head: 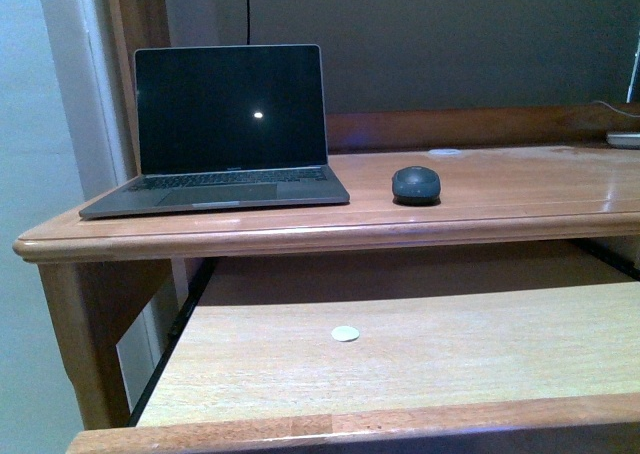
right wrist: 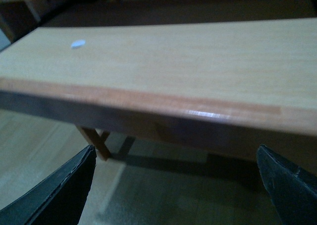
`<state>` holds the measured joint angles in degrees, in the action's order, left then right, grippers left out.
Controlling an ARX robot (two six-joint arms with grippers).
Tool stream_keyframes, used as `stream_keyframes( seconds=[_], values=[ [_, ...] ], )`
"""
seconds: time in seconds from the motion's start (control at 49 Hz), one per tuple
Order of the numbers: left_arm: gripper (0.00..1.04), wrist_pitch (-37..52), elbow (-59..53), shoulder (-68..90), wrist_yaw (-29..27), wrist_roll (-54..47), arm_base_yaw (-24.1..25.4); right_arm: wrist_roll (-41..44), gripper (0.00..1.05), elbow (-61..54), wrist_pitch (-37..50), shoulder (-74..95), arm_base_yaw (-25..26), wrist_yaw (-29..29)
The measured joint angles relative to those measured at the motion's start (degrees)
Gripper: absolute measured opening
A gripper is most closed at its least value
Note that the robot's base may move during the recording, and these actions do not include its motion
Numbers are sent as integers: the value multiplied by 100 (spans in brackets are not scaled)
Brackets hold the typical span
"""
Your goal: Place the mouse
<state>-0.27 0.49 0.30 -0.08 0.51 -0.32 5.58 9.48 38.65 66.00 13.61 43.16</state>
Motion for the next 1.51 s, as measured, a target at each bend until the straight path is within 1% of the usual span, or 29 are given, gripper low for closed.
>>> stream_keyframes(
  seconds=[0.041,0.102,0.204,0.265,0.286,0.367,0.551,0.612,0.673,0.755,0.939,1.02,1.163,1.327,1.429,1.51],
  values=[
    [97,0,0,0,7,0,0,175,97,-118,181,173,-52,-63],
    [97,0,0,0,-2,0,2,243,97,-188,577,516,-254,-334],
    [97,0,0,0,4,0,0,160,97,-164,1270,1080,-837,-935],
    [97,0,0,0,4,0,0,74,97,-63,1541,1349,-1189,-1272],
    [97,0,0,0,2,0,0,66,97,-37,1574,1394,-1250,-1300],
    [97,0,0,0,2,0,0,-79,97,168,1744,1696,-1644,-1777],
    [97,0,0,0,7,0,0,-240,97,855,1862,2413,-2371,-2638],
    [97,0,0,0,4,0,0,-321,97,1180,1851,2697,-2614,-2959],
    [97,0,0,0,4,0,2,-411,97,1757,1746,3126,-2983,-3506],
    [97,0,0,0,7,0,2,-503,97,2485,1467,3569,-3342,-4155],
    [97,0,0,0,4,0,0,-505,97,3547,1012,4197,-3766,-5023],
    [97,0,0,0,4,0,0,-452,97,4310,706,4649,-4026,-5556],
    [97,0,0,0,7,0,2,-315,97,5226,354,5119,-4319,-6216],
    [97,0,0,-4,7,0,0,-315,97,5733,101,5215,-4487,-6365],
    [97,0,0,-4,-4,0,0,-374,97,5633,90,5167,-4439,-6345],
    [97,0,0,-4,0,0,0,-544,97,5195,83,4883,-4356,-6144]
  ],
)
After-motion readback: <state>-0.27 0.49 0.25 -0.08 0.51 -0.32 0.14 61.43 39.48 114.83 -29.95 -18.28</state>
